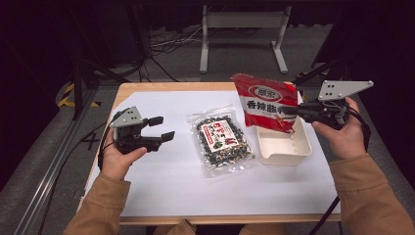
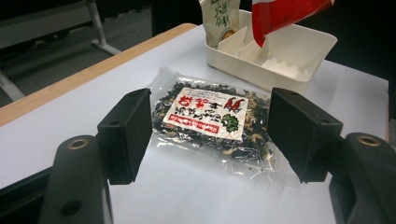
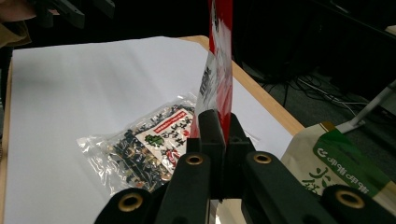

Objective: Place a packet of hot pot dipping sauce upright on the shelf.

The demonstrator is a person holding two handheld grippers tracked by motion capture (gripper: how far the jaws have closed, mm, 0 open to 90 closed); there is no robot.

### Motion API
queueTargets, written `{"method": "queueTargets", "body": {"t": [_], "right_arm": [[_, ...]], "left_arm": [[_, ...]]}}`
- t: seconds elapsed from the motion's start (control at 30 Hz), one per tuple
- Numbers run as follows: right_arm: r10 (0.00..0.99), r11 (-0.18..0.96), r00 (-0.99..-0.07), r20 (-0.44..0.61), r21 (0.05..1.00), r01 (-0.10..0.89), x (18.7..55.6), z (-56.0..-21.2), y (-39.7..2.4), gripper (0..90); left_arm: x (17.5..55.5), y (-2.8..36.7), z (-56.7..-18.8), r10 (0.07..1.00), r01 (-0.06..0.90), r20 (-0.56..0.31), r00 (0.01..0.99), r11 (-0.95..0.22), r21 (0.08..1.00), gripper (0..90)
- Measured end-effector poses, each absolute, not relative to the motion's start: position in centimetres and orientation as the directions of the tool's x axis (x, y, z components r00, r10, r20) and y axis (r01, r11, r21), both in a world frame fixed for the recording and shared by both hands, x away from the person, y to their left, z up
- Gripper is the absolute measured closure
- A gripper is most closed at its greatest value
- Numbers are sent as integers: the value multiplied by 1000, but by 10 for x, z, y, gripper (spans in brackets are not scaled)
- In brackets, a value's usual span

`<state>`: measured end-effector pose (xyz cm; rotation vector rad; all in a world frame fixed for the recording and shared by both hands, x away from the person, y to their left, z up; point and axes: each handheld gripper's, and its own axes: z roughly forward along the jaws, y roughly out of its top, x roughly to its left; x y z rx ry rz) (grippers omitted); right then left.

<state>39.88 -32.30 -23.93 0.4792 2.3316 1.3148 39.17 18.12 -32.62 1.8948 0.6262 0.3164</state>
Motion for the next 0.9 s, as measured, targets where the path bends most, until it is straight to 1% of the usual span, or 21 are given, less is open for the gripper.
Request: {"method": "queueTargets", "body": {"t": [0.13,0.37,0.6,0.9], "right_arm": [[499,489,-845,-192,867,92,404,-240,-327,897],[521,488,-830,-200,867,98,413,-244,-335,897],[537,479,-822,-190,871,111,425,-251,-344,897],[568,476,-804,-176,867,147,441,-261,-352,897]], "left_arm": [[394,183,-328,562,273,-59,825,-305,913,317],[396,186,-332,570,295,-78,818,-299,908,317],[397,186,-333,570,294,-74,818,-305,906,315],[397,186,-335,570,300,-76,818,-310,902,313]]}}
